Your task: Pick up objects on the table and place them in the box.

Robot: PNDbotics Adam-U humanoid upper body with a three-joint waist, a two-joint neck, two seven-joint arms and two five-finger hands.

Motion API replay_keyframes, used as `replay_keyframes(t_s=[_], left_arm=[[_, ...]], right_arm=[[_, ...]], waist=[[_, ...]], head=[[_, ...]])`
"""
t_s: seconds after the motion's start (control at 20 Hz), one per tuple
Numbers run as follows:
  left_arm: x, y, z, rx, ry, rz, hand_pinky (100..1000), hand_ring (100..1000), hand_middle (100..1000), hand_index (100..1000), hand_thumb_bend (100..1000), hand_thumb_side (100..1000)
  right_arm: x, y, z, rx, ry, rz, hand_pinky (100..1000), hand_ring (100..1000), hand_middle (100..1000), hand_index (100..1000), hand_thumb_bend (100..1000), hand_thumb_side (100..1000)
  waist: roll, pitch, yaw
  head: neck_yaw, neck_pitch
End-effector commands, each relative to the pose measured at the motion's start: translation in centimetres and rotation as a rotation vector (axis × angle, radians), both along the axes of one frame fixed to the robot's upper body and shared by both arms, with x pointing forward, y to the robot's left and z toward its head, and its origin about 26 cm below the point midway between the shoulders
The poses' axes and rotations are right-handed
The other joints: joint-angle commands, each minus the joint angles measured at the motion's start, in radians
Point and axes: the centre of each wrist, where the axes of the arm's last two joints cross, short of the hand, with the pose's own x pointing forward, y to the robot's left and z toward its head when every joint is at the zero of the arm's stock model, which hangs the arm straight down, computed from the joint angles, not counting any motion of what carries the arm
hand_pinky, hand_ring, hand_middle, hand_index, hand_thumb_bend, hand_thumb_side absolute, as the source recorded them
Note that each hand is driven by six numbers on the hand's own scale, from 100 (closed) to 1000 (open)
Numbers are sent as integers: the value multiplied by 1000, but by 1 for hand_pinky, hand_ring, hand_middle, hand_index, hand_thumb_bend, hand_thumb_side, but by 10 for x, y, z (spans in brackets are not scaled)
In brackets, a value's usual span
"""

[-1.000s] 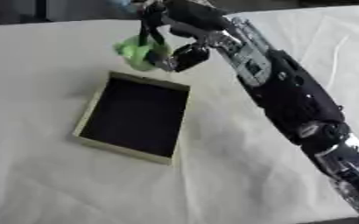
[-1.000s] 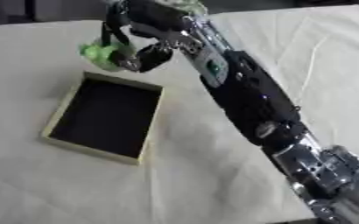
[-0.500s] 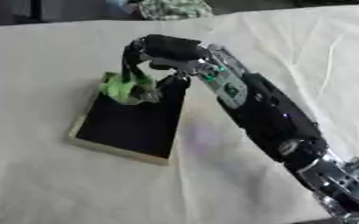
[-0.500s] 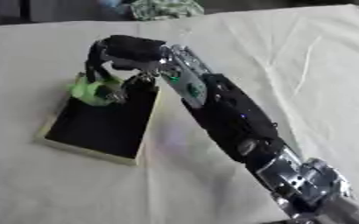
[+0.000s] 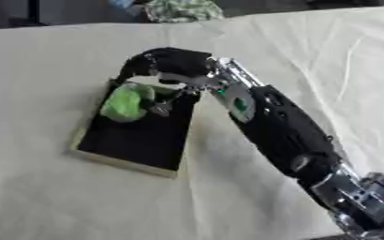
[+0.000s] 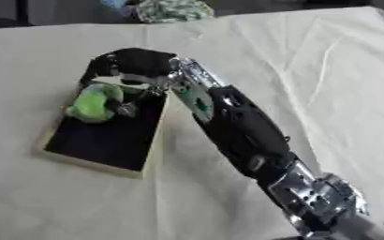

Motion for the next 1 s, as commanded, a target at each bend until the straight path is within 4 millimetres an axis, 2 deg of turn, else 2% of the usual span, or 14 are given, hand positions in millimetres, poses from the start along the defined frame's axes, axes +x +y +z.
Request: replay_keyframes(t_s=[0.05,0.25,0.5,0.7,0.85,0.9,1.0], left_arm=[[0,0,6,7,-23,-5,739,740,757,843,100,889],[0,1,4,8,-19,-3,739,740,757,844,100,889],[0,2,3,12,-15,-1,740,740,757,843,100,890],[0,2,2,14,-12,-2,740,740,757,843,100,890],[0,2,2,15,-11,-3,740,740,757,843,100,890],[0,2,2,15,-11,-3,741,739,757,843,100,891],[0,2,2,15,-10,-6,741,739,757,842,100,891]], right_arm=[[5,-13,13,-61,-45,-46,874,862,897,962,261,303],[9,-32,19,-113,-46,-94,897,883,936,982,314,349],[7,-56,45,-93,-95,-136,905,889,946,986,338,346],[1,-71,69,-42,-146,-154,902,885,940,982,332,326],[-2,-72,74,-25,-151,-152,902,885,940,982,332,326],[-3,-72,75,-23,-151,-152,882,862,909,971,292,312],[-8,-77,87,31,-187,-139,879,859,904,969,287,304]], waist=[[2,-20,-2],[2,-25,-13],[1,-32,-26],[0,-35,-37],[0,-35,-38],[0,-36,-39],[4,-37,-49]], head=[[-1,-11],[2,-11],[7,-10],[13,-10],[14,-10],[15,-10],[26,-12]])
